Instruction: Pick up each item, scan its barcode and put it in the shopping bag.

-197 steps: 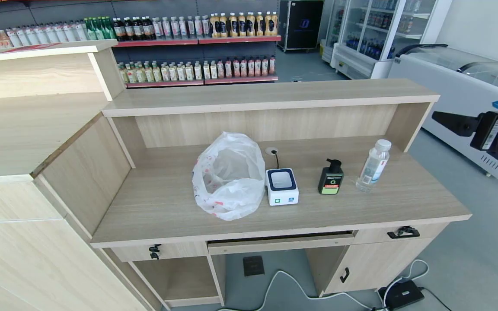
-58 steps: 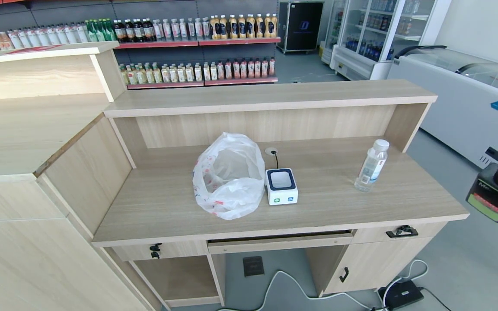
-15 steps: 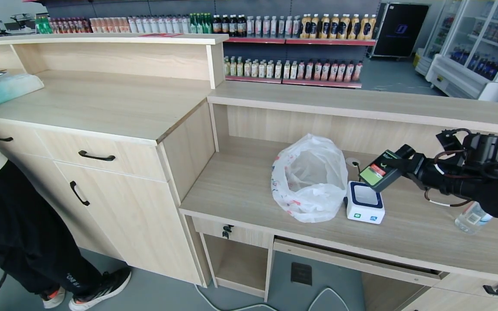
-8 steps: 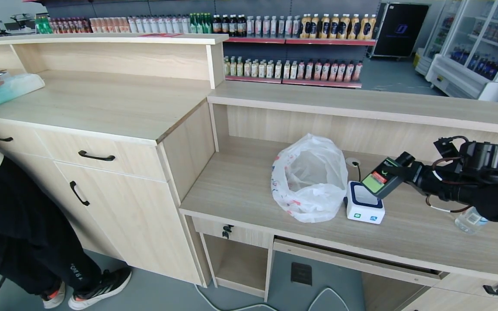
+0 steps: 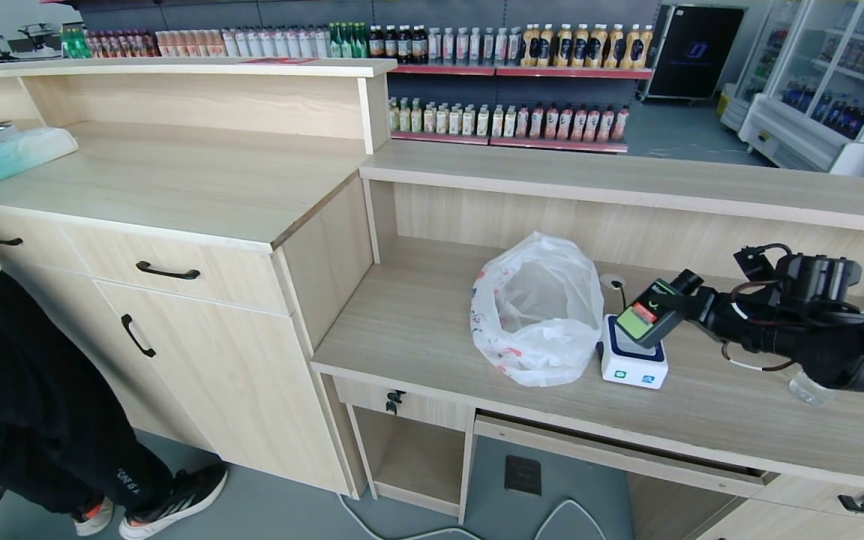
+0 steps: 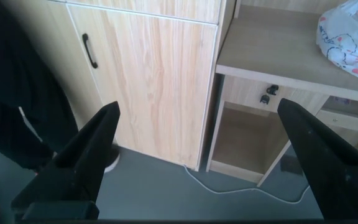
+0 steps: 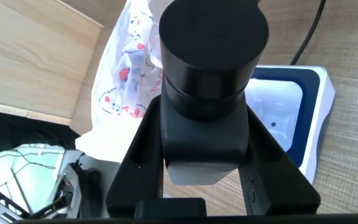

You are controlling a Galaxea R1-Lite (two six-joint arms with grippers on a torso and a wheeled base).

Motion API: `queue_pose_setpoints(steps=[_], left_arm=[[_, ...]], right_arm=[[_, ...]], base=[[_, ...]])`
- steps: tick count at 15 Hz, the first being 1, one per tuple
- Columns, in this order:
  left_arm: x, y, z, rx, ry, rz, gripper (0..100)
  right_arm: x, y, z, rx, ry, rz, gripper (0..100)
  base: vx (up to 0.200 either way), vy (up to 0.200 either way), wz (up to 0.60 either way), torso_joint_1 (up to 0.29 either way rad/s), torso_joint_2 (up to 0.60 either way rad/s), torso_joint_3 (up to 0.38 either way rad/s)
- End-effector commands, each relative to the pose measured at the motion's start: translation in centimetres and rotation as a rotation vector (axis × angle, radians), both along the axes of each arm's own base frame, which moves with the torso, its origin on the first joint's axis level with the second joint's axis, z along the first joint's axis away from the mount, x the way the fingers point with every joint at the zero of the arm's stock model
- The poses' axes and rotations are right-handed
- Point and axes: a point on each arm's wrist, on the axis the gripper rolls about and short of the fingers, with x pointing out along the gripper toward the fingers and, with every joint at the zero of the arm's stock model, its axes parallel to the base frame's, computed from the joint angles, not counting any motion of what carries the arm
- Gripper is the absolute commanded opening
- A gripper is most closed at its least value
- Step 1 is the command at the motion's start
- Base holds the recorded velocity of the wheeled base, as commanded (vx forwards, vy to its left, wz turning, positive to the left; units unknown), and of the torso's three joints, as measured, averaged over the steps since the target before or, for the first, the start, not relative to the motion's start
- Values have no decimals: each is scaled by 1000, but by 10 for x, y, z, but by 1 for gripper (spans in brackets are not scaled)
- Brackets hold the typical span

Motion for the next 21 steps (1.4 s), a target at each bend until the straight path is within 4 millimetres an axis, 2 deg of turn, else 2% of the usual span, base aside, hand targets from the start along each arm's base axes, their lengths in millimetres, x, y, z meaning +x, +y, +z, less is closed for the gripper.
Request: queue_pose_setpoints(steps=[1,6,13,17,19,20,21], left_arm=[[0,0,0,-1,0,2,100],[0,0,0,-1,0,1,100],[0,0,0,-1,0,1,100],[0,0,0,-1,0,1,100],[0,0,0,-1,0,-1,100],[0,0,0,-1,0,-1,100],[0,0,0,-1,0,-1,100]], right_arm=[[5,1,-6,1,8,5,0],[18,2,-6,-6,-22,13,0],[16,1,-13,-30,-11,18,0],[14,0,-8,-33,-21,17,0],[4,8,33,-52,-120,30,0],[-10,14,65,-90,-203,40,0],[-36,18,95,-231,-296,67,0]], base=[[0,0,0,0,0,0],[0,0,0,0,0,0],[0,0,0,0,0,0],[0,0,0,0,0,0],[0,0,0,0,0,0],[0,0,0,0,0,0],[0,0,0,0,0,0]])
